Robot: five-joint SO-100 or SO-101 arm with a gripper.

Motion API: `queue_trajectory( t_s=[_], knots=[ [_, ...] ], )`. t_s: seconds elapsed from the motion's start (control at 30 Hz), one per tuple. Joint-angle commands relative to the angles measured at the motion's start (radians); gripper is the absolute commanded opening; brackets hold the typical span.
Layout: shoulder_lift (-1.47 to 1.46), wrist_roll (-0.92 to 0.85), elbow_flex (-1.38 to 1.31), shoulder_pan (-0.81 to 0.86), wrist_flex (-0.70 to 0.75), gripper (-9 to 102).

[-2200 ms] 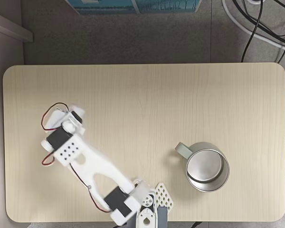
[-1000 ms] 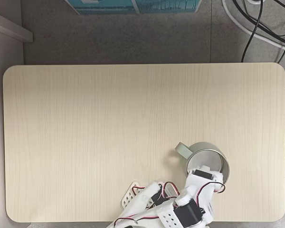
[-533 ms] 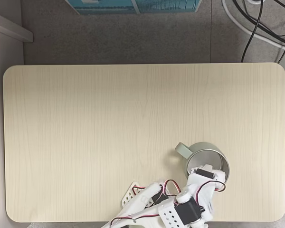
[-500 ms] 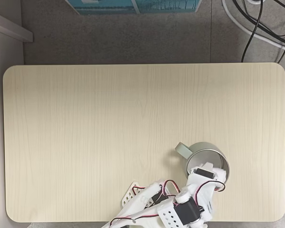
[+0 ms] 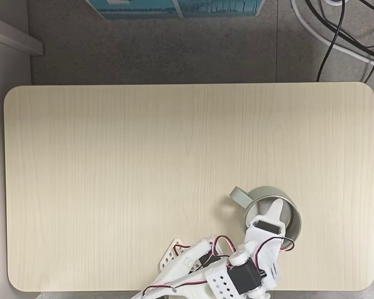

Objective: Grasp a dressing and put it in the cup.

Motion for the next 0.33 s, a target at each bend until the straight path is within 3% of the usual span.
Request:
queue_trajectory(
  t_s=[0.0, 0.3],
  knots=[
    [-0.028, -0.008, -0.023, -0.025, 0.000, 25],
    [-0.112, -0.051, -0.107, -0.037, -0.012, 25]
  ],
)
